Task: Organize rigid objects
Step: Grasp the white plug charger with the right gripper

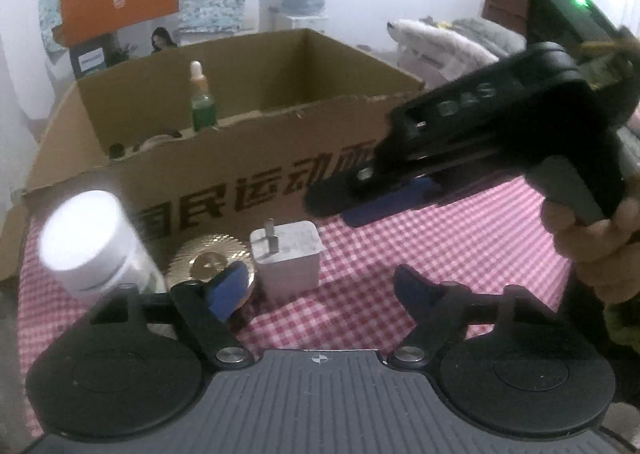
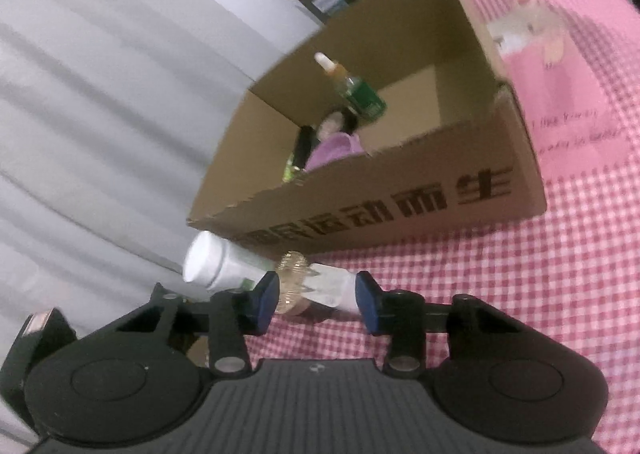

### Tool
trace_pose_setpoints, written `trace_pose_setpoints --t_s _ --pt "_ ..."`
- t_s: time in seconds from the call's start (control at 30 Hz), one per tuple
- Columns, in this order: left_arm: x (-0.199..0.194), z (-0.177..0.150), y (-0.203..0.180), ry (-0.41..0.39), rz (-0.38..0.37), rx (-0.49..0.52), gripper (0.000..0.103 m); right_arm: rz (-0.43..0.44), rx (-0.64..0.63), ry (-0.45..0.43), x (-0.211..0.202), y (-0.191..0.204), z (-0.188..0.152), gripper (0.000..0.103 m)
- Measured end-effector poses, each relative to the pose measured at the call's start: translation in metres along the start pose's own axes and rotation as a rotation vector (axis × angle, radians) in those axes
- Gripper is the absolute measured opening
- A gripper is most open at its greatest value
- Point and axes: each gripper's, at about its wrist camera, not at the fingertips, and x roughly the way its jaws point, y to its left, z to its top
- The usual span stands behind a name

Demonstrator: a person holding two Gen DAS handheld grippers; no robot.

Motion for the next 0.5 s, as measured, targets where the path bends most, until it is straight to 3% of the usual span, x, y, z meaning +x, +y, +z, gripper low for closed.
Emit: trace_pose_setpoints --t_s 0.13,0.5 --pt "0.007 0.002 0.001 -0.014 0.011 0.008 0.076 -0.013 0.022 0.023 0.015 -0.008 0.001 0.034" --pt "0.012 0.001 -0.002 -0.030 -0.008 -0.001 0.075 -0.037 0.008 0.055 0.034 -0.008 -0.001 0.033"
